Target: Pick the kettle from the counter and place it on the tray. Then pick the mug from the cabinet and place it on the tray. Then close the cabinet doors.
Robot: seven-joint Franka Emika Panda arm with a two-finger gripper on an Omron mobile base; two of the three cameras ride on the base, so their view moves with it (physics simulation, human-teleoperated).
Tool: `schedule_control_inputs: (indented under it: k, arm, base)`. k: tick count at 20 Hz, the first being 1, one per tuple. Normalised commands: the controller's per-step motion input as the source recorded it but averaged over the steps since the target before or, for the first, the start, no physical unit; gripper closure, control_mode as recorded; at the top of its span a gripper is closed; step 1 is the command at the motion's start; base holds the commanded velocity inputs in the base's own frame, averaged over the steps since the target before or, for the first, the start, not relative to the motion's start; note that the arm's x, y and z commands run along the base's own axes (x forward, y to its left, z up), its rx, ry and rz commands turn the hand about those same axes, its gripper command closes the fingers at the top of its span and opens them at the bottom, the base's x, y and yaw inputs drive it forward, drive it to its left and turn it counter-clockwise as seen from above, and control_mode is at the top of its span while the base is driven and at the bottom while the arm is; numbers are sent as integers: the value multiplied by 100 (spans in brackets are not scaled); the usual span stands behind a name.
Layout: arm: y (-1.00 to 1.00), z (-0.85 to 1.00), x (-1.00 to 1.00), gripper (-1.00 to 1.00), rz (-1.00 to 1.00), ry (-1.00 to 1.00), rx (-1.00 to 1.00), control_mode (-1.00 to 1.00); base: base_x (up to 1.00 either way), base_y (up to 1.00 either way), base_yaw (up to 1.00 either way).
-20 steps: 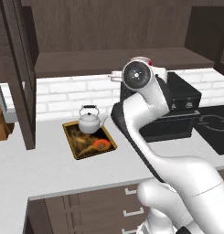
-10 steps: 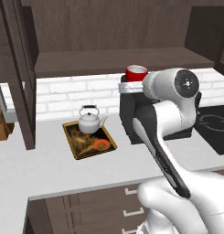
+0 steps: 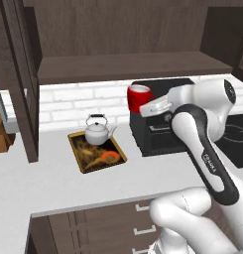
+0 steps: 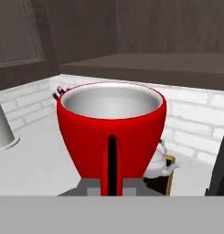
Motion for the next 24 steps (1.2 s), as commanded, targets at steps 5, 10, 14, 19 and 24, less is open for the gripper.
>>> schedule_control_inputs:
  k: [5, 10, 14, 19, 24]
  arm:
    - [0, 0, 0, 100, 0, 0, 0, -100]
    - [10, -35, 6, 100, 0, 6, 0, -100]
    - [21, -81, 6, 100, 4, 12, 0, -100]
    - [34, -100, 28, 100, 6, 6, 0, -100]
    - [25, -91, 59, 100, 7, 13, 0, -100]
  base:
    - [0, 0, 0]
    - [0, 0, 0]
    - [0, 0, 0]
    - [0, 0, 0]
    - [0, 0, 0]
